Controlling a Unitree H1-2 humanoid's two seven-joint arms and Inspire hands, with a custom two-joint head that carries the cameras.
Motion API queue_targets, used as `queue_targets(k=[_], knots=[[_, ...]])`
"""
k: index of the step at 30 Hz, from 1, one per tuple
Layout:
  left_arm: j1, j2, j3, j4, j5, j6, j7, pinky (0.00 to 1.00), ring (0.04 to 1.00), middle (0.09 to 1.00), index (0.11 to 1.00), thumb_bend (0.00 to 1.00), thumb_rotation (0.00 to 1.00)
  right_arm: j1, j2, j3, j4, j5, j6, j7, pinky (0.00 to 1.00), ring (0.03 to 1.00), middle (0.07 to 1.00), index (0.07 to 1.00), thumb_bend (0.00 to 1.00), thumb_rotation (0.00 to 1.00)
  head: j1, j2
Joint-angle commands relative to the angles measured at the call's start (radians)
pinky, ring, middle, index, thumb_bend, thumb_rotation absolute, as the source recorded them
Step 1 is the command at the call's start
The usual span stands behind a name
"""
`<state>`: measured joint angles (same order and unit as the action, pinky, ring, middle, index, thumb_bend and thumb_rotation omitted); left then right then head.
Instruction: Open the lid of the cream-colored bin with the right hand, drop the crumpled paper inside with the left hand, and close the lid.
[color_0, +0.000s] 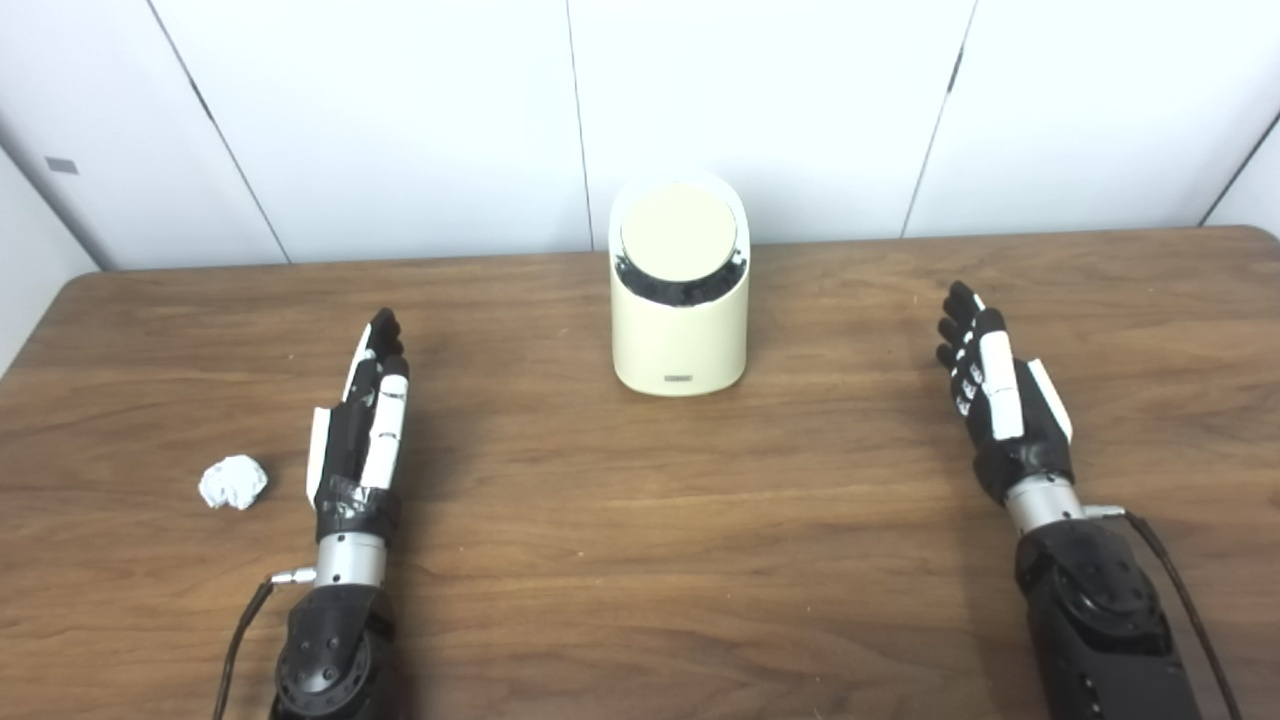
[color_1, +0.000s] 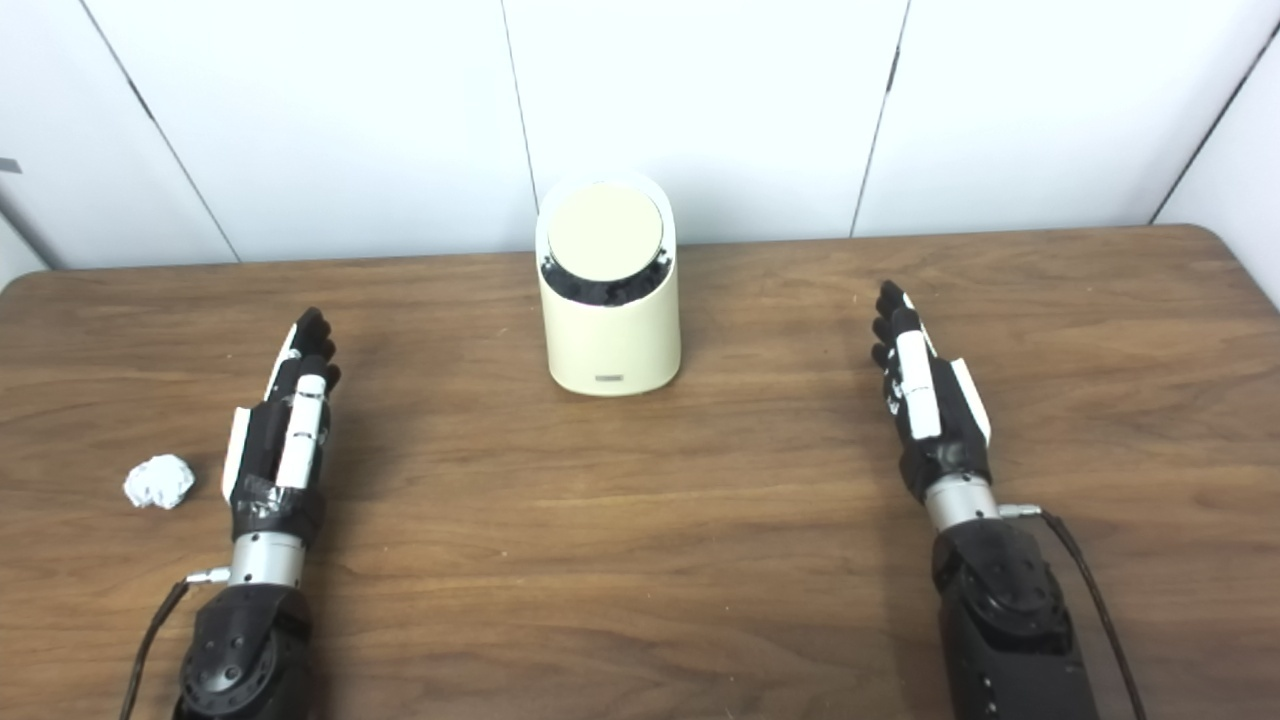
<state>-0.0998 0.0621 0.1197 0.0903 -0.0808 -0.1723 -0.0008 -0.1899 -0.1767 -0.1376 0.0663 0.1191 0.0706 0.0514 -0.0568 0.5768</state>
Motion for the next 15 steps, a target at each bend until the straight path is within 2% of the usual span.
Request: queue_targets(k=[1,6,11,15], knots=[[0.045,-0.029,-0.014,0.035,-0.001,-0.024,0.004,1.0,1.0,0.987,0.989,0.32,0.74,-0.051,-0.019,-0.004,-0.027,-0.005,-0.055,0.005,1.0,0.99,0.989,0.977,0.55,1.0,0.0,0.002],[0.053,-0.036,-0.015,0.025,-0.005,-0.033,0.003,1.0,1.0,0.986,0.996,0.31,0.72,-0.069,-0.034,0.001,-0.043,0.004,-0.053,0.027,1.0,0.991,0.989,0.965,0.66,1.0,0.01,0.01],[0.058,-0.047,-0.013,0.014,-0.004,-0.026,0.008,1.0,0.998,0.982,0.989,0.27,0.76,-0.11,-0.043,0.012,-0.063,-0.005,-0.009,0.037,1.0,0.989,0.983,0.956,0.66,0.99,0.014,0.012],[0.06,-0.054,-0.012,0.008,-0.006,-0.023,0.008,1.0,0.999,0.984,0.994,0.29,0.75,-0.144,-0.053,0.022,-0.063,-0.011,0.017,0.045,1.0,0.987,0.979,0.957,0.67,0.94,0.015,0.011]])
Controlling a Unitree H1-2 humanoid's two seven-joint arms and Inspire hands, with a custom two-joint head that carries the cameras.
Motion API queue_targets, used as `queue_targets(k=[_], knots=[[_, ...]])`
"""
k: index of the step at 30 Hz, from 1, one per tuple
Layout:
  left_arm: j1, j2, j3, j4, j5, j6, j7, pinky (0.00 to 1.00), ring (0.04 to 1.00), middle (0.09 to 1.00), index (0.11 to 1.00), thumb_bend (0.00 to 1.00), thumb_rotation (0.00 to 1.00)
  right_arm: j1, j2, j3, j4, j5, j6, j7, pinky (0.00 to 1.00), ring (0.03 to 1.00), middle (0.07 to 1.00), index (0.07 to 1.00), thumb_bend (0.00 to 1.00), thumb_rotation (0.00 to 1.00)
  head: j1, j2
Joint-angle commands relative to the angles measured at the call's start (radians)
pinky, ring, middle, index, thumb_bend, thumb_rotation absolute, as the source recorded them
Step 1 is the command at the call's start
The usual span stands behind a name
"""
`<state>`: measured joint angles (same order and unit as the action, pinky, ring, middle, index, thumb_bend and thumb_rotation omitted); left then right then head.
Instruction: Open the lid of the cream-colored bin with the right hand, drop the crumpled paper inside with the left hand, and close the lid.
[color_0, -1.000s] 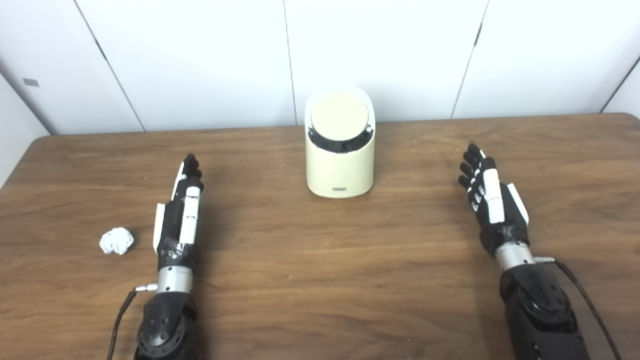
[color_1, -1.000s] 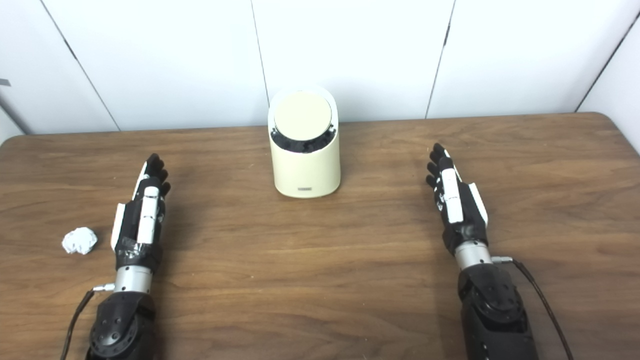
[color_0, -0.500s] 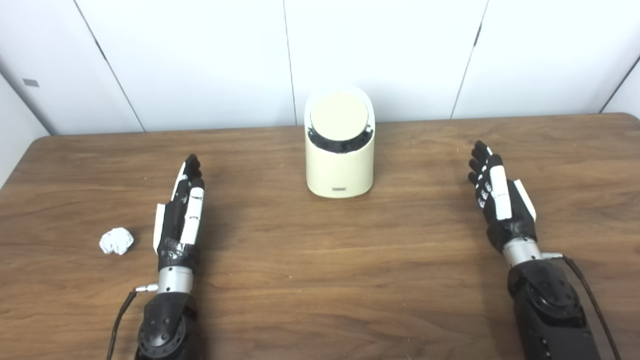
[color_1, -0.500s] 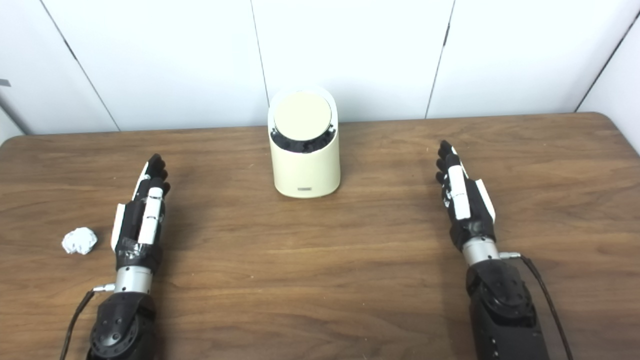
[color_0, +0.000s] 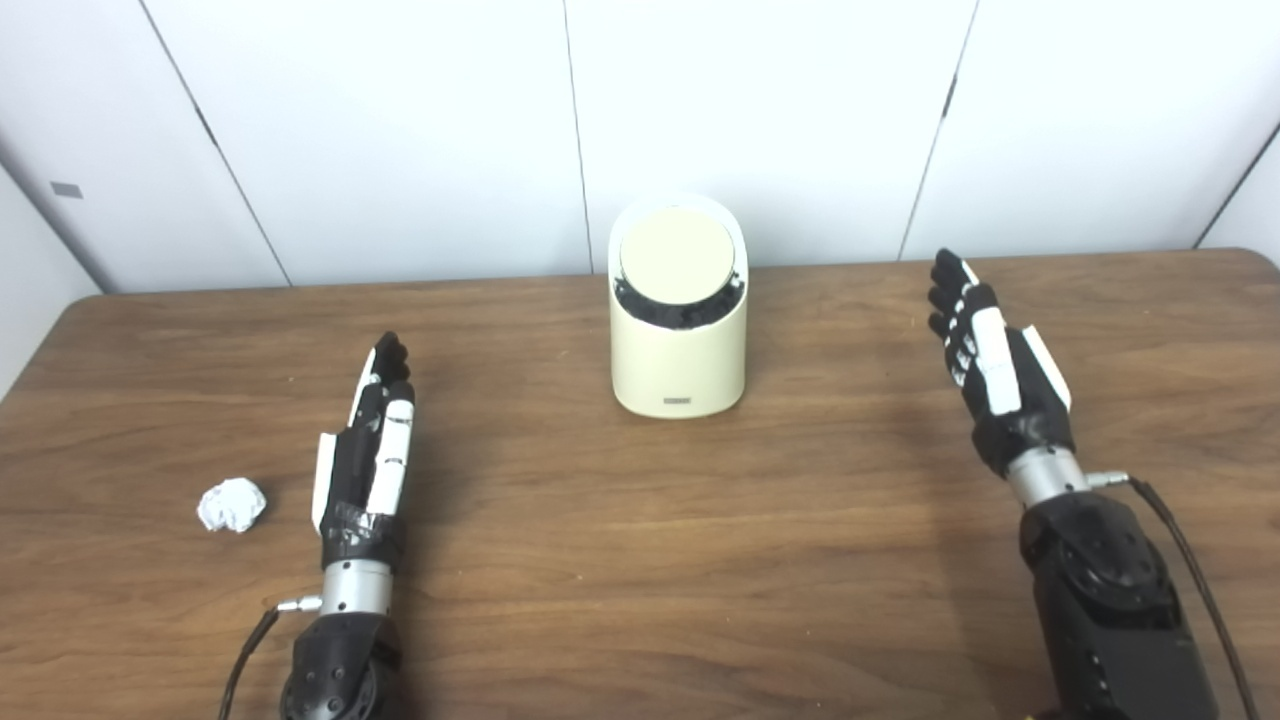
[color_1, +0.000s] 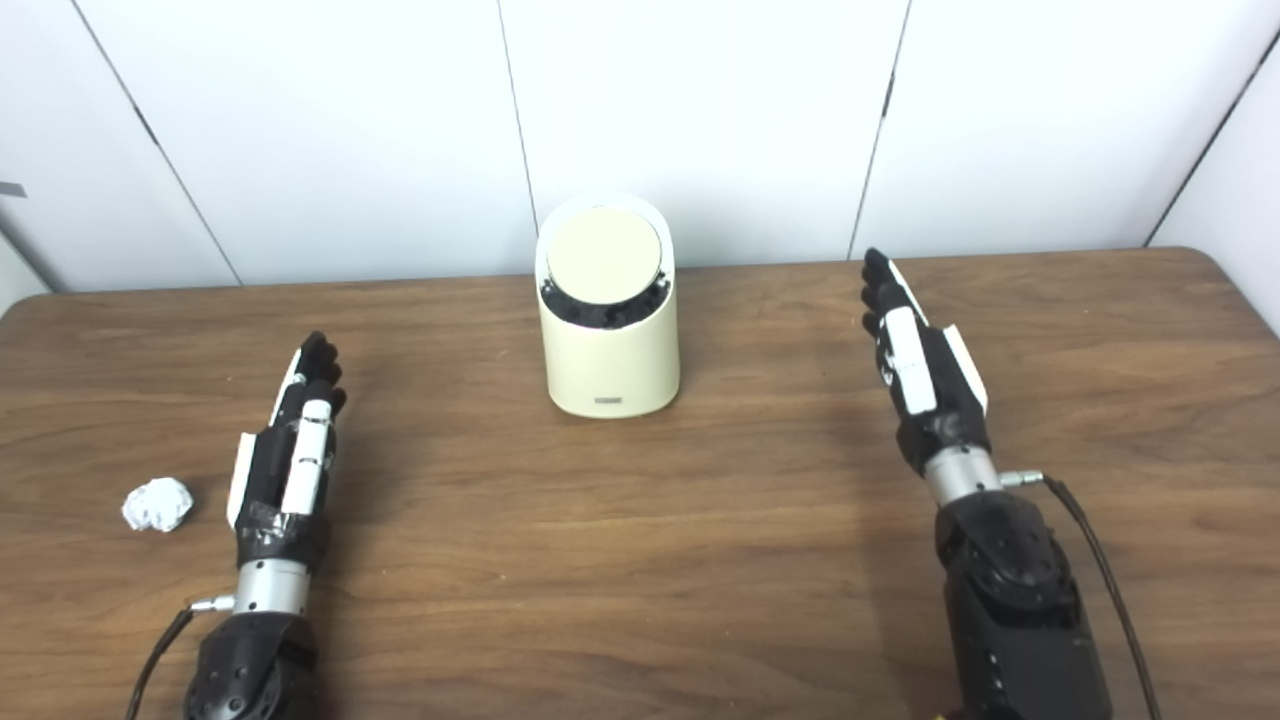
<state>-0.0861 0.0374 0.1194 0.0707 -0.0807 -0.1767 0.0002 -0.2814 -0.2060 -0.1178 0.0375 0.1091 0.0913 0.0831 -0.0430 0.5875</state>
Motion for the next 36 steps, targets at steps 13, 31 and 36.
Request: queue_targets(k=[13,31,36], knots=[[0.052,-0.04,-0.022,0.02,0.003,-0.021,0.009,1.0,1.0,0.991,1.0,0.3,0.74,-0.178,-0.079,0.105,-0.125,-0.16,0.195,0.022,0.98,0.968,0.979,0.961,0.67,0.9,0.036,-0.002],[0.06,-0.058,-0.034,0.001,0.014,-0.003,0.025,1.0,1.0,0.986,0.99,0.28,0.78,-0.343,-0.134,0.257,-0.158,-0.409,0.331,0.075,0.84,0.915,0.936,0.926,0.75,0.94,0.052,0.003],[0.056,-0.059,-0.035,0.007,0.008,-0.004,0.024,1.0,1.0,0.987,0.992,0.28,0.75,-0.385,-0.142,0.297,-0.145,-0.478,0.361,0.096,0.8,0.901,0.93,0.926,0.77,0.9,0.058,0.003]])
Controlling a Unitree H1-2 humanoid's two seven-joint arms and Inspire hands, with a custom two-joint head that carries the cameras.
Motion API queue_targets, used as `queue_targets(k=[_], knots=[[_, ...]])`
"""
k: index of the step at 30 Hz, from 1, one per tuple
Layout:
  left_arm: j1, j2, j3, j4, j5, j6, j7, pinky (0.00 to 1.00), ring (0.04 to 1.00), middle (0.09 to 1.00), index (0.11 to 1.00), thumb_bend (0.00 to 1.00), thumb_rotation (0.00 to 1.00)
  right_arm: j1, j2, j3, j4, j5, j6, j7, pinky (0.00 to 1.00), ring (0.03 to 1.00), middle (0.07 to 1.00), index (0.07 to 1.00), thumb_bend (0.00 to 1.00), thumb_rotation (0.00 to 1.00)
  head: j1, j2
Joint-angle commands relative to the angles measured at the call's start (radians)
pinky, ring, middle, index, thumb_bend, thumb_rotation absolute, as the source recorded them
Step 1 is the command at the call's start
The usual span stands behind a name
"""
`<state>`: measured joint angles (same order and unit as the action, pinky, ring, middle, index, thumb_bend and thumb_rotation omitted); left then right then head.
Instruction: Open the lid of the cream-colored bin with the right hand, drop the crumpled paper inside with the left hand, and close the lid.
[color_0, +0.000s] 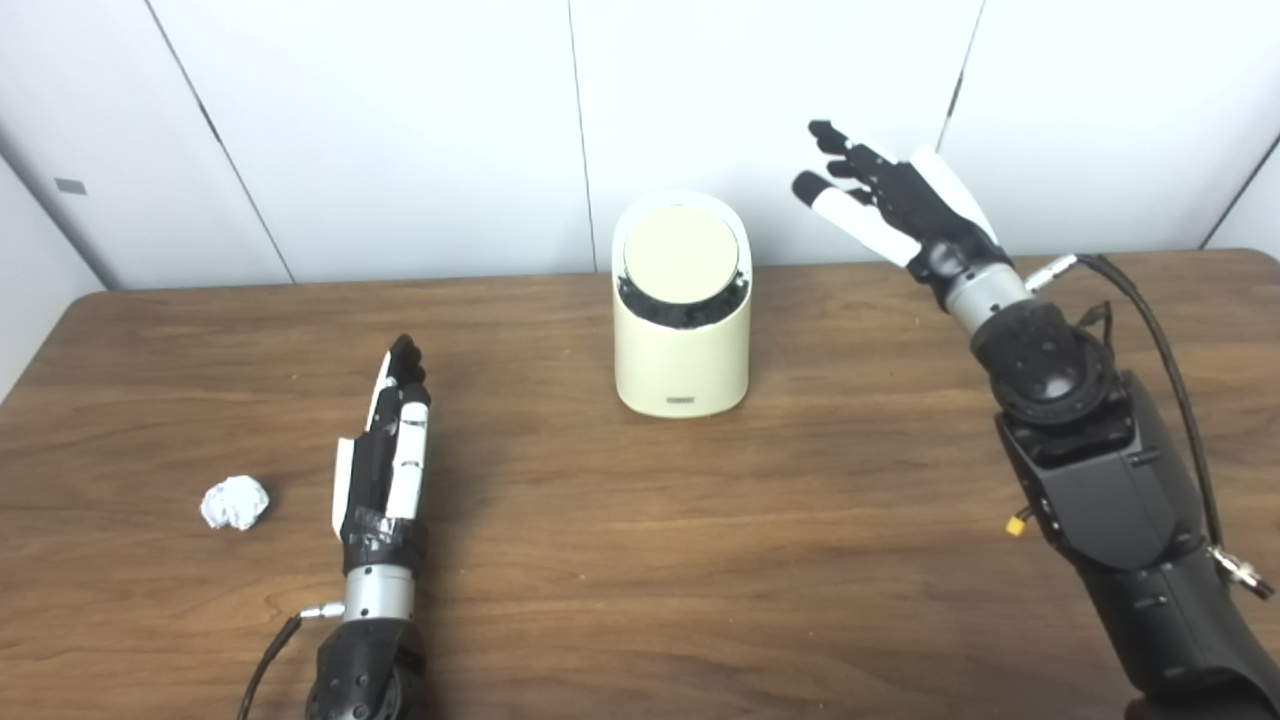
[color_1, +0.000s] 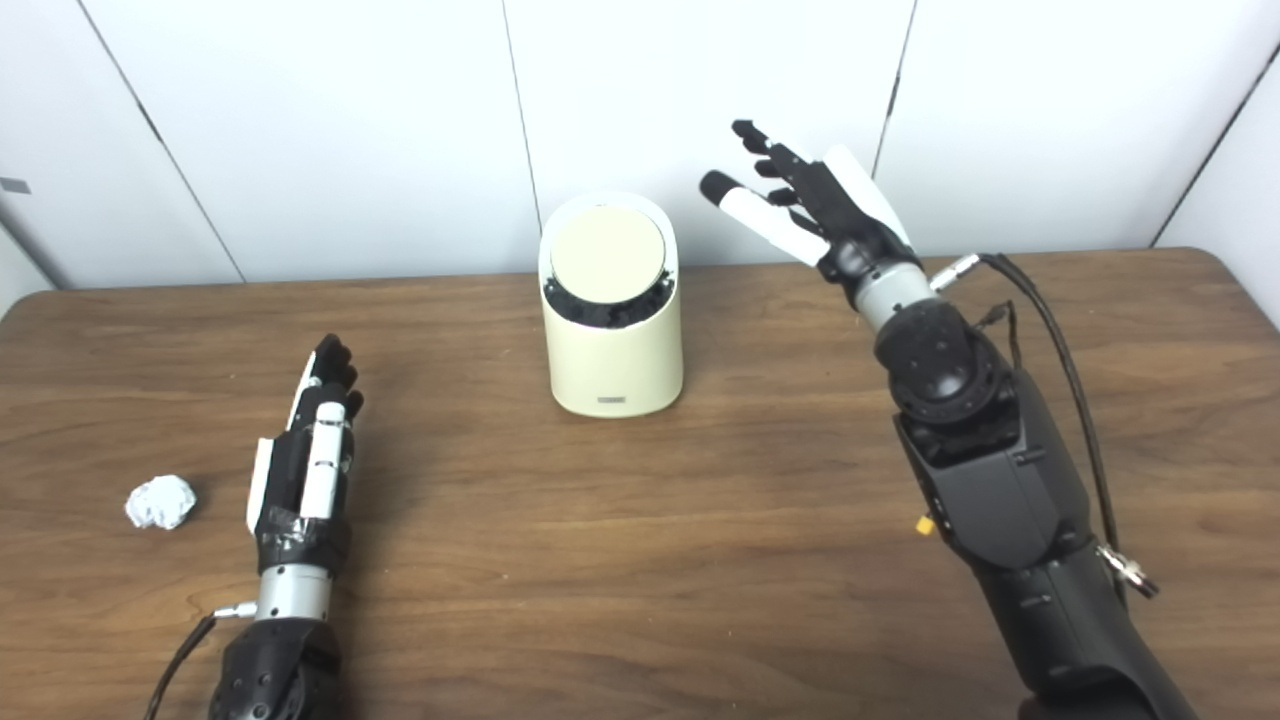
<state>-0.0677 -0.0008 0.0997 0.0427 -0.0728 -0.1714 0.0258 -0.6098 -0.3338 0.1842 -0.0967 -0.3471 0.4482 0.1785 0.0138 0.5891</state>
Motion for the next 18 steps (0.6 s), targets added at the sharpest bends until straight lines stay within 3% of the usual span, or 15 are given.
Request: queue_targets(k=[1,10,18], knots=[[0.037,-0.02,-0.016,0.035,0.0,-0.009,-0.002,1.0,1.0,0.988,0.993,0.28,0.75,-0.061,-0.013,-0.004,-0.008,-0.025,0.006,0.005,0.8,0.899,0.929,0.927,0.77,0.89,0.001,0.001],[0.04,-0.021,-0.018,0.035,-0.005,-0.007,-0.006,1.0,1.0,0.992,0.992,0.29,0.76,-0.114,-0.015,0.043,0.035,-0.089,-0.015,0.041,0.8,0.906,0.941,0.947,0.83,0.9,-0.001,-0.001],[0.04,-0.028,-0.019,0.029,-0.008,-0.002,-0.004,1.0,1.0,0.991,0.986,0.27,0.76,-0.148,0.006,0.064,0.073,-0.089,-0.029,0.059,0.8,0.914,0.957,0.964,0.79,0.84,0.002,0.001]])
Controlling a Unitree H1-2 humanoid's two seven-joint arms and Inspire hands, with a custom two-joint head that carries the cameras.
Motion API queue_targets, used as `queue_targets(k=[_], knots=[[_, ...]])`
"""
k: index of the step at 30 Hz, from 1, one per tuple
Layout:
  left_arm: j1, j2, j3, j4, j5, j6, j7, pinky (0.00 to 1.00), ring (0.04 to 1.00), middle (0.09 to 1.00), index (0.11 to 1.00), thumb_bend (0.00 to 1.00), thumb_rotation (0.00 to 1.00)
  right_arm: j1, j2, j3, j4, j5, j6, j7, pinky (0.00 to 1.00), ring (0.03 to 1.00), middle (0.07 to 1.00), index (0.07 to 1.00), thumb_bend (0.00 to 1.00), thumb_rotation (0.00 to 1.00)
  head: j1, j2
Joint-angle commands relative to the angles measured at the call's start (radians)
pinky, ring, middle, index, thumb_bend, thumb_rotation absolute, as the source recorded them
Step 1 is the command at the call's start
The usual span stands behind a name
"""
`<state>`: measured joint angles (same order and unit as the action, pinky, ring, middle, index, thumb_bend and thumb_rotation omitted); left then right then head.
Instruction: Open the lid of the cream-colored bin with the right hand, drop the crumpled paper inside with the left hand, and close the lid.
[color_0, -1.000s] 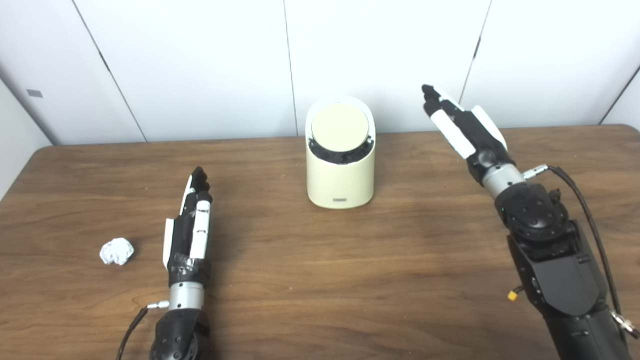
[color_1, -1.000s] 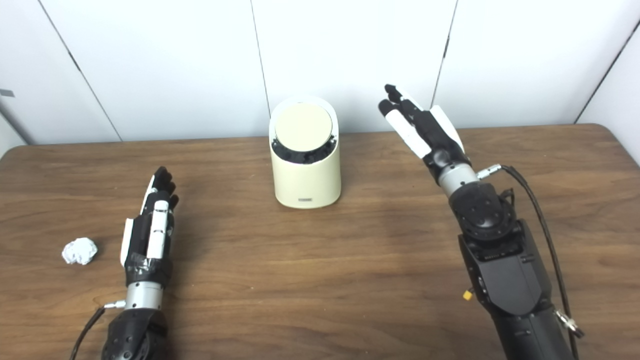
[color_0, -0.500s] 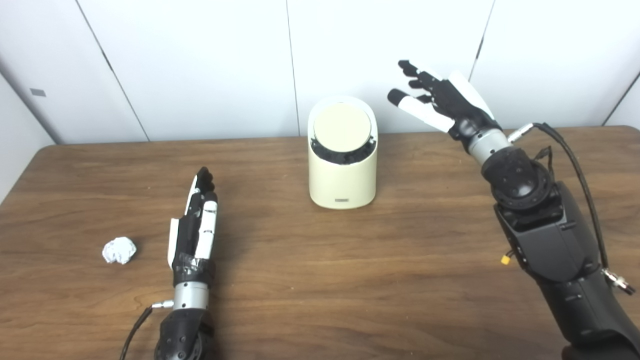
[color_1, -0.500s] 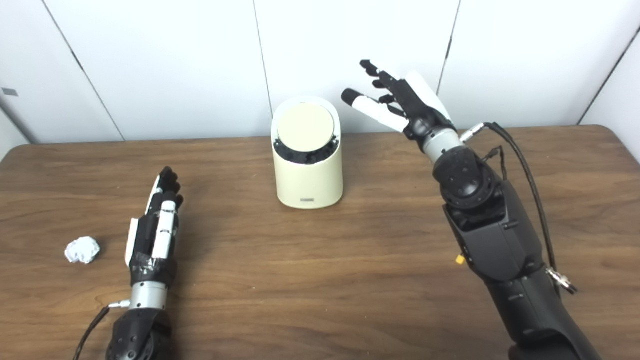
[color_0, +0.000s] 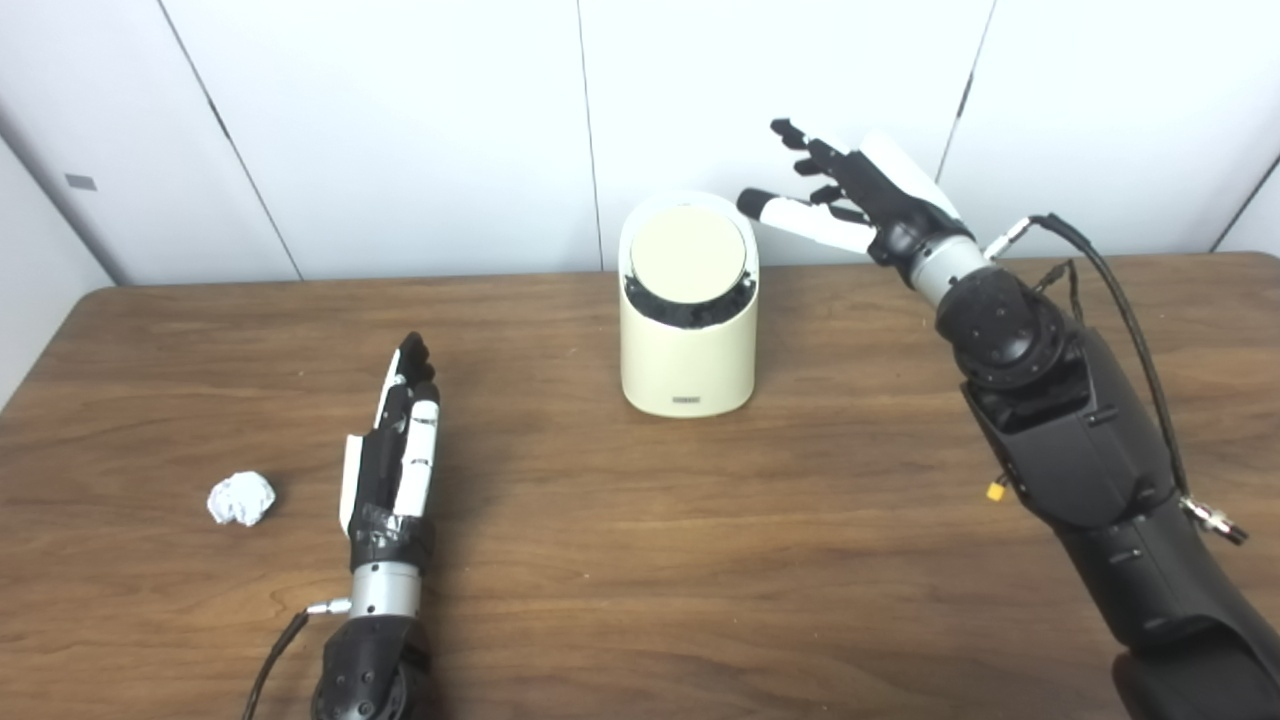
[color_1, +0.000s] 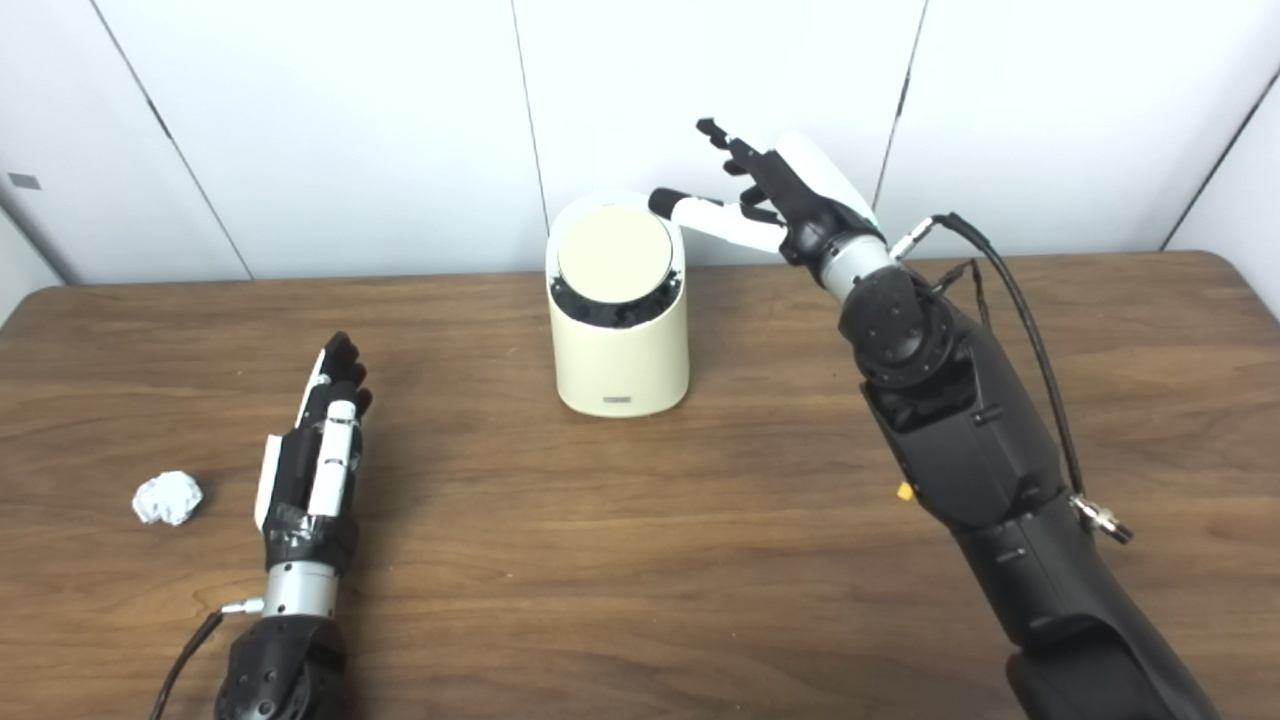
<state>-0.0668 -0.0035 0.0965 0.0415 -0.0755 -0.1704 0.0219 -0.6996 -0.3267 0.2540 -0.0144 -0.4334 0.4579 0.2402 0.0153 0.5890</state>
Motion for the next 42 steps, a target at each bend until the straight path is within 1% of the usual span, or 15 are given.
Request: queue_targets(k=[1,4,9,11,15,21,23,25,26,29,31,33,35,38,42], knots=[[0.039,-0.025,-0.017,0.031,-0.005,-0.003,-0.001,1.0,1.0,0.991,0.987,0.26,0.76,-0.06,0.001,-0.004,-0.003,-0.002,-0.042,-0.001,0.82,0.921,0.961,0.967,0.78,0.83,0.001,0.001],[0.036,-0.024,-0.015,0.037,0.002,-0.002,0.004,1.0,1.0,0.988,0.986,0.28,0.76,-0.069,0.007,0.014,0.017,-0.022,-0.047,-0.001,0.83,0.923,0.953,0.971,0.77,0.8,0.001,0.0],[0.035,-0.022,-0.015,0.041,-0.003,-0.006,-0.001,1.0,1.0,0.99,0.991,0.28,0.77,-0.074,0.022,0.039,0.056,-0.054,-0.096,-0.024,0.85,0.93,0.947,0.964,0.75,0.77,-0.001,0.001],[0.035,-0.02,-0.014,0.041,-0.003,-0.007,-0.002,1.0,1.0,0.99,0.991,0.27,0.77,-0.075,0.029,0.043,0.064,-0.063,-0.099,-0.027,0.85,0.934,0.948,0.968,0.76,0.78,-0.002,0.002],[0.036,-0.018,-0.015,0.04,0.002,-0.009,0.0,1.0,1.0,0.989,0.992,0.28,0.77,-0.08,0.04,0.059,0.085,-0.094,-0.107,-0.028,0.82,0.935,0.952,0.997,0.76,0.79,-0.006,0.001],[0.038,-0.013,-0.015,0.043,-0.002,-0.016,-0.007,1.0,1.0,0.988,0.988,0.25,0.78,-0.087,0.058,0.071,0.119,-0.115,-0.126,-0.032,0.81,0.927,0.947,0.998,0.75,0.75,-0.011,-0.001],[0.038,-0.01,-0.017,0.042,0.007,-0.011,-0.007,1.0,1.0,0.988,0.991,0.28,0.76,-0.092,0.064,0.076,0.126,-0.121,-0.126,-0.03,0.82,0.932,0.948,0.991,0.76,0.74,-0.011,0.0],[0.037,-0.01,-0.017,0.041,0.002,-0.009,-0.008,1.0,1.0,0.987,0.99,0.29,0.74,-0.098,0.068,0.078,0.133,-0.124,-0.124,-0.026,0.83,0.941,0.954,0.991,0.76,0.74,-0.014,0.001],[0.036,-0.009,-0.016,0.042,0.0,-0.009,-0.008,1.0,1.0,0.986,0.99,0.28,0.74,-0.102,0.07,0.08,0.137,-0.127,-0.121,-0.024,0.83,0.945,0.958,0.993,0.77,0.75,-0.014,0.001],[0.037,-0.01,-0.016,0.042,0.0,-0.01,-0.007,1.0,1.0,0.986,0.991,0.28,0.75,-0.112,0.071,0.083,0.146,-0.13,-0.114,-0.019,0.83,0.951,0.964,0.998,0.75,0.75,-0.013,0.002],[0.038,-0.012,-0.016,0.041,0.003,-0.011,-0.003,1.0,1.0,0.986,0.989,0.28,0.75,-0.119,0.07,0.081,0.157,-0.13,-0.114,-0.019,0.84,0.96,0.972,1.0,0.72,0.74,-0.013,0.003],[0.04,-0.013,-0.016,0.04,0.005,-0.01,-0.001,1.0,1.0,0.985,0.984,0.28,0.78,-0.125,0.067,0.079,0.165,-0.131,-0.118,-0.023,0.85,0.967,0.977,1.0,0.7,0.71,-0.014,0.004],[0.039,-0.015,-0.015,0.039,0.001,-0.008,-0.001,1.0,1.0,0.985,0.98,0.28,0.79,-0.132,0.061,0.078,0.171,-0.137,-0.12,-0.026,0.86,0.975,0.986,1.0,0.69,0.71,-0.012,0.004],[0.037,-0.016,-0.012,0.044,-0.01,-0.01,-0.004,1.0,1.0,0.989,0.985,0.28,0.79,-0.142,0.055,0.073,0.188,-0.141,-0.122,-0.031,0.86,0.977,0.989,1.0,0.69,0.71,-0.01,0.001],[0.036,-0.017,-0.012,0.042,-0.013,-0.009,-0.005,1.0,1.0,0.987,0.985,0.28,0.77,-0.149,0.046,0.063,0.207,-0.138,-0.125,-0.035,0.85,0.975,0.99,1.0,0.67,0.7,-0.009,0.0]])
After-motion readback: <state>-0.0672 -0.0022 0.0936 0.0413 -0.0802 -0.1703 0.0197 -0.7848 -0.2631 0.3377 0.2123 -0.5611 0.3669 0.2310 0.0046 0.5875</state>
